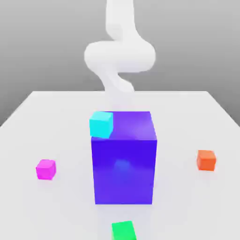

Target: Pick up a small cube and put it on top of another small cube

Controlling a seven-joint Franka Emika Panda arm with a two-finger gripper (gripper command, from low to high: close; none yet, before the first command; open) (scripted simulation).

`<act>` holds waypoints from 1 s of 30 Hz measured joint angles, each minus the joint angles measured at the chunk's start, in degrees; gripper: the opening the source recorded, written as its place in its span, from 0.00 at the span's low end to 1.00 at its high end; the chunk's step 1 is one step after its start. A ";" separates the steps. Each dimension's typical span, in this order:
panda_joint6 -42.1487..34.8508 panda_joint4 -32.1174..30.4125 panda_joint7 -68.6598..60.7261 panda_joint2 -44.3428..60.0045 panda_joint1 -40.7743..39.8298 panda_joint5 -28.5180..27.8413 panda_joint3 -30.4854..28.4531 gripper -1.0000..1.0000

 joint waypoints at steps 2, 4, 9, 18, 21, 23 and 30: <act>3.04 -3.07 5.14 4.18 -3.87 -0.38 -0.15 0.50; 6.01 -6.05 10.18 8.26 -7.53 -0.81 -0.43 0.50; 13.36 -13.40 22.71 18.42 -16.22 -1.90 -1.73 0.50; 27.23 -27.08 44.40 37.71 -29.34 -1.44 -7.65 0.50; 31.92 -29.03 46.10 43.91 -33.15 1.80 -7.53 0.50; 35.25 -28.57 44.88 48.08 -33.72 4.12 -5.59 0.50; 42.88 -26.90 42.99 57.44 -37.59 6.66 -0.86 0.00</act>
